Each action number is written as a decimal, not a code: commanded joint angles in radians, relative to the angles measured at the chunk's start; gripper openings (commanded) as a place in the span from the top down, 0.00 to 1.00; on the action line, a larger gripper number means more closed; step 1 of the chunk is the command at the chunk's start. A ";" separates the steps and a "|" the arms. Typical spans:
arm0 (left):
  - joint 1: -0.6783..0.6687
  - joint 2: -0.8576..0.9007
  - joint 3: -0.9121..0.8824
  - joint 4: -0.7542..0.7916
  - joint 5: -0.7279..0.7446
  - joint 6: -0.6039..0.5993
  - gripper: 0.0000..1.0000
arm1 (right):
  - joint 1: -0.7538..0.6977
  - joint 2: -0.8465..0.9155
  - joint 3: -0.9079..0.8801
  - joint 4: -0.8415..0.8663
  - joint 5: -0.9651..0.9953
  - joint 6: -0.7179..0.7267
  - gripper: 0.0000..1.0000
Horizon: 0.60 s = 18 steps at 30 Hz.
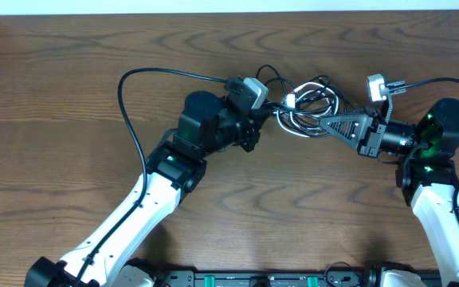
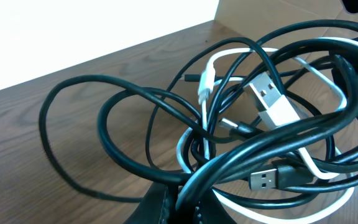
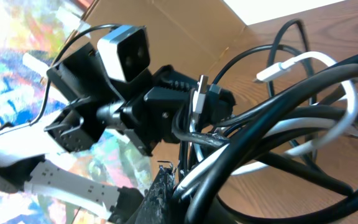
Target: Untangle cables
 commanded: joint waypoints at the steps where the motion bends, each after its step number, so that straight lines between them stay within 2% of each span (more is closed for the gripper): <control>1: 0.090 -0.018 0.010 -0.006 -0.160 -0.013 0.92 | -0.038 -0.009 0.002 0.006 -0.125 -0.055 0.99; 11: 0.123 -0.018 0.010 0.003 -0.156 -0.026 0.92 | -0.038 -0.008 0.001 -0.013 -0.121 -0.059 0.99; 18: 0.097 -0.018 0.010 0.101 -0.035 -0.036 0.92 | -0.006 -0.005 0.000 -0.100 0.024 -0.059 0.99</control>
